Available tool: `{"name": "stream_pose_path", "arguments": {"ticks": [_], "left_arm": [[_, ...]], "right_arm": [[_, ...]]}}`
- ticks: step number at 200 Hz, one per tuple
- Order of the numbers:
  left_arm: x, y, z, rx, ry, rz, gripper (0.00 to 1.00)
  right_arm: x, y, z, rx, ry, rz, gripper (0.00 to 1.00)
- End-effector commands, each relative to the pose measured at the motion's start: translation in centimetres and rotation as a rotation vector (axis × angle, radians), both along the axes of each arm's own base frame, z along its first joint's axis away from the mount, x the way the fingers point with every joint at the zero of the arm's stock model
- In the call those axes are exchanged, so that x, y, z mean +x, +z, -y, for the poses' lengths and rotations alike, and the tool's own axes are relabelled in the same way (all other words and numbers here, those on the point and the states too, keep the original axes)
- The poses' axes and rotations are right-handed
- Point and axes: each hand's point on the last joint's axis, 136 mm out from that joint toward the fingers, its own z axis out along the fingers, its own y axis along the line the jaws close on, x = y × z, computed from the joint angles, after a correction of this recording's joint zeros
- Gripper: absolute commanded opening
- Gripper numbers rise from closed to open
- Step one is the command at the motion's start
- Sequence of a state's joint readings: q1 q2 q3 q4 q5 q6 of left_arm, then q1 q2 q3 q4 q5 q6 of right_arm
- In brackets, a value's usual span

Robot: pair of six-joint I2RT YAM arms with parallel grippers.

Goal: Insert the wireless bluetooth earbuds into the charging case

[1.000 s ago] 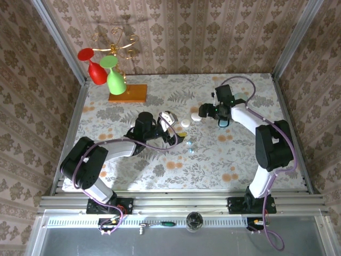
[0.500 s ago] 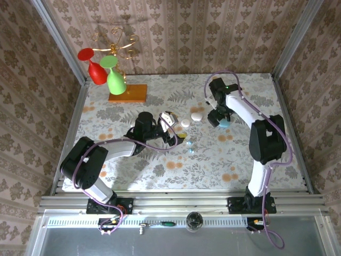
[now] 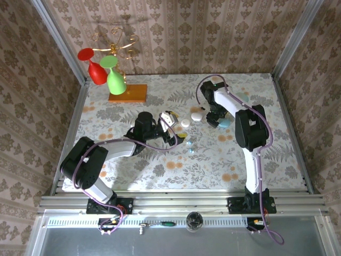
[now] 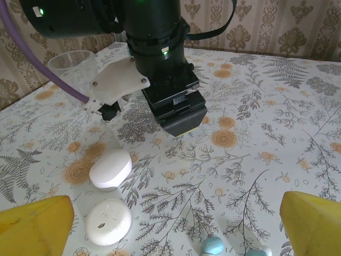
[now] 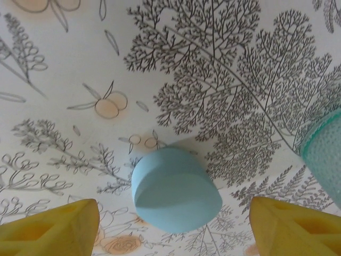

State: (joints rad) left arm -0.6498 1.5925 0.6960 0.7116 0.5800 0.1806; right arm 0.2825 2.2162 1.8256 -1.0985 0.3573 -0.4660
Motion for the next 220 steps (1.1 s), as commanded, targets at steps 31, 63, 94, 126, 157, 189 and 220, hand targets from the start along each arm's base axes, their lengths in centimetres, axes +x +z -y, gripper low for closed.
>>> {"name": "stream_pose_path", "arguments": {"ticks": [31, 63, 94, 126, 157, 189, 220], "left_arm": [[-0.7, 0.6, 0.6, -0.021, -0.037, 0.027, 1.0], [-0.7, 0.7, 0.7, -0.022, -0.037, 0.029, 1.0], [-0.6, 0.8, 0.8, -0.026, -0.038, 0.029, 1.0], [-0.5, 0.8, 0.8, -0.029, -0.03, 0.028, 1.0], [0.3, 1.0, 0.7, -0.041, 0.011, 0.02, 1.0], [2.1, 1.1, 0.4, -0.06, 0.117, -0.005, 1.0], [3.3, 0.8, 0.3, -0.084, 0.189, -0.042, 1.0]], "right_arm": [[-0.5, -1.9, 1.2, -0.062, 0.042, -0.129, 0.71], [-1.2, -2.8, 1.5, -0.069, 0.044, -0.178, 0.63], [-1.6, -3.0, 1.9, -0.075, 0.031, -0.199, 0.46], [-1.5, -2.0, 1.5, -0.041, 0.0, -0.166, 0.36], [-1.1, -0.3, 0.0, 0.061, -0.092, -0.086, 0.36], [-1.0, 1.4, -1.8, 0.219, -0.282, 0.021, 0.35], [-1.2, 2.3, -3.5, 0.383, -0.481, 0.112, 0.34]]}}
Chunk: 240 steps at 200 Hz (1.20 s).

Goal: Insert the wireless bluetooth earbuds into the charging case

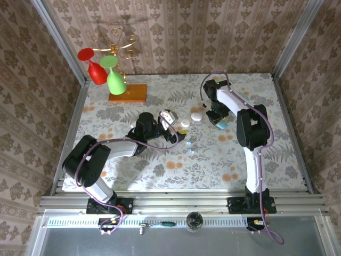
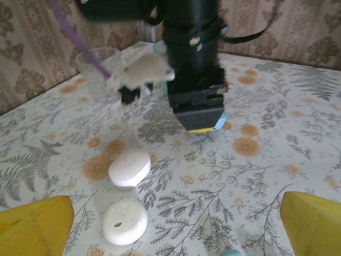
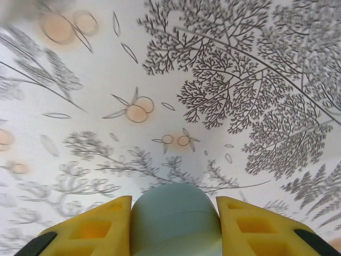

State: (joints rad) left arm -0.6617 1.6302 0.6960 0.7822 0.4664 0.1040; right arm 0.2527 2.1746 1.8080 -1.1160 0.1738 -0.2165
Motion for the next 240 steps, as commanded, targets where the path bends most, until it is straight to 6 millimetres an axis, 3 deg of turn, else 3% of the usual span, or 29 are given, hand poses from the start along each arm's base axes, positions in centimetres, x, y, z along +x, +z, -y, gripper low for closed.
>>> {"name": "stream_pose_path", "arguments": {"ticks": [1, 36, 66, 94, 126, 153, 196, 240], "left_arm": [[1.5, 1.1, 0.4, -0.06, 0.078, -0.015, 1.0], [2.5, 1.2, 0.9, -0.135, 0.127, -0.06, 1.0], [2.3, 0.7, 2.7, -0.158, 0.098, -0.097, 1.0], [2.2, 0.0, 4.3, -0.197, 0.077, -0.144, 0.99], [2.1, 0.4, 6.0, -0.26, 0.038, -0.162, 0.95], [2.5, 0.8, 6.8, -0.315, 0.023, -0.173, 0.87], [2.4, 1.1, 7.8, -0.337, -0.023, -0.189, 0.78], [2.1, 1.6, 8.1, -0.355, -0.051, -0.19, 0.44]], "right_arm": [[0.0, 1.9, -2.0, 0.182, -0.224, 0.099, 0.34], [-0.2, 3.8, -4.9, 0.443, -0.449, 0.215, 0.33], [-0.5, 5.5, -6.8, 0.665, -0.612, 0.286, 0.32], [-0.7, 7.1, -7.9, 0.81, -0.691, 0.316, 0.32], [-1.2, 9.5, -9.2, 0.96, -0.736, 0.326, 0.31], [-1.5, 11.1, -9.8, 1.042, -0.745, 0.333, 0.3], [-2.0, 12.1, -10.6, 1.108, -0.725, 0.316, 0.29], [-2.5, 12.7, -11.4, 1.17, -0.709, 0.288, 0.29]]}}
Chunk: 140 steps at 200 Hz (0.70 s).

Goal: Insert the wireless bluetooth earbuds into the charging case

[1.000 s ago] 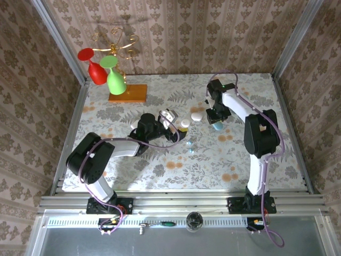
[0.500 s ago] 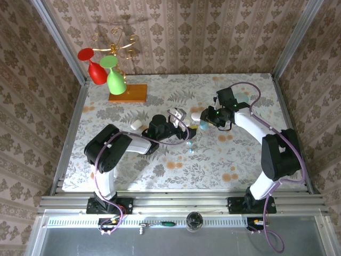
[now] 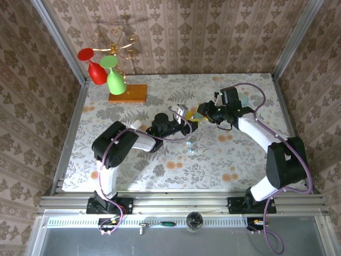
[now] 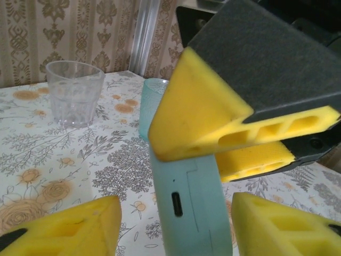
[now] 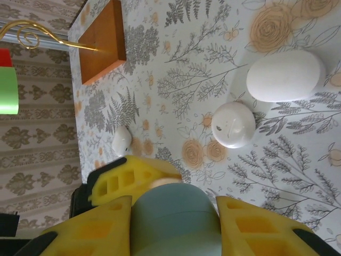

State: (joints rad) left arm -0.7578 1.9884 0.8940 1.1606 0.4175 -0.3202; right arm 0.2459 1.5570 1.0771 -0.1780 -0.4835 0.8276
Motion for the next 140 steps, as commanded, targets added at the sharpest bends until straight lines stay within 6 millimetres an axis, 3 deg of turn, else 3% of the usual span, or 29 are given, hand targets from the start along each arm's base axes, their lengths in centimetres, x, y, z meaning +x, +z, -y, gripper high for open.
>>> {"name": "stream_pose_path", "arguments": {"ticks": [1, 30, 61, 83, 119, 140], "left_arm": [[-0.4, 1.8, 0.8, -0.054, -0.043, 0.035, 0.43], [-1.0, 2.4, 0.6, -0.063, -0.076, 0.036, 0.28], [-2.2, 3.9, -0.5, -0.1, -0.179, -0.004, 0.24], [-4.5, 5.6, -1.7, -0.142, -0.342, -0.04, 0.25], [-8.6, 7.5, -2.9, -0.137, -0.568, -0.081, 0.26], [-9.8, 8.5, -3.4, -0.139, -0.61, -0.077, 0.24]], "right_arm": [[-0.6, 1.9, -0.9, 0.07, 0.027, 0.034, 0.29], [-0.9, 2.7, -0.9, 0.077, 0.043, 0.068, 0.32], [-2.0, 5.2, -1.8, 0.066, 0.203, 0.242, 0.56], [-4.1, 6.4, -2.2, -0.004, 0.401, 0.418, 0.68], [-9.5, 8.0, -3.1, -0.044, 0.751, 0.624, 0.69], [-10.5, 8.6, -3.0, -0.057, 0.81, 0.676, 0.69]]}}
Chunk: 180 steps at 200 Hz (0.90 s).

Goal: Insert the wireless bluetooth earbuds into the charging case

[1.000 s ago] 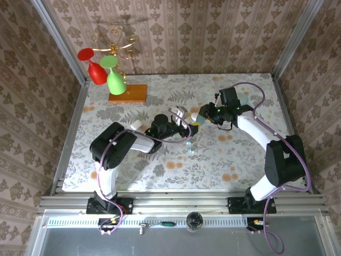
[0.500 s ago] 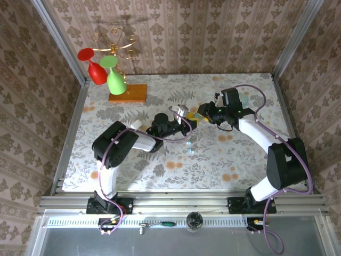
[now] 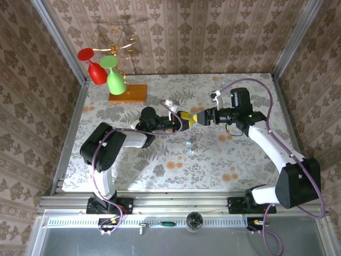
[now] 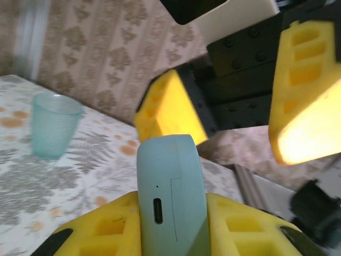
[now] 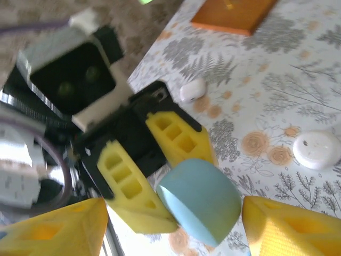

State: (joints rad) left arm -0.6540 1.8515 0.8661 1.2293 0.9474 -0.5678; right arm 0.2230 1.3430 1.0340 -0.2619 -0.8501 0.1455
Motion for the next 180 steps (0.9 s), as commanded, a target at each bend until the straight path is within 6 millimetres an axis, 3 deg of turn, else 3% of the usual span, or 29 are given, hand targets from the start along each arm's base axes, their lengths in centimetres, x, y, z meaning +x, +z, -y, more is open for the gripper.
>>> {"name": "stream_pose_path", "arguments": {"ticks": [1, 29, 62, 100, 134, 147, 180], "left_arm": [[-3.8, 2.2, -0.8, -0.023, -0.174, 0.02, 0.24], [-4.5, 3.8, -1.2, -0.038, -0.191, 0.034, 0.22], [-5.2, 4.3, -1.2, -0.039, -0.224, 0.04, 0.21], [-5.2, 3.9, -1.3, -0.032, -0.226, 0.036, 0.2], [-5.1, 3.7, -1.4, -0.032, -0.222, 0.042, 0.21], [-4.8, 3.8, -1.3, -0.038, -0.204, 0.058, 0.28], [-2.3, 4.3, -1.6, -0.078, -0.031, 0.15, 0.65]], "right_arm": [[-3.3, 1.3, -0.6, -0.012, 0.218, 0.139, 0.69], [-3.5, 1.9, -0.7, -0.011, 0.242, 0.183, 0.62], [-3.7, 2.7, -1.3, 0.052, 0.295, 0.162, 0.4], [-4.0, 3.5, -1.4, 0.084, 0.317, 0.163, 0.43], [-4.0, 3.9, -1.5, 0.112, 0.323, 0.148, 0.21], [-3.7, 3.9, -1.5, 0.119, 0.31, 0.128, 0.18], [-0.4, 3.0, -0.7, 0.099, 0.089, 0.019, 0.14]]}}
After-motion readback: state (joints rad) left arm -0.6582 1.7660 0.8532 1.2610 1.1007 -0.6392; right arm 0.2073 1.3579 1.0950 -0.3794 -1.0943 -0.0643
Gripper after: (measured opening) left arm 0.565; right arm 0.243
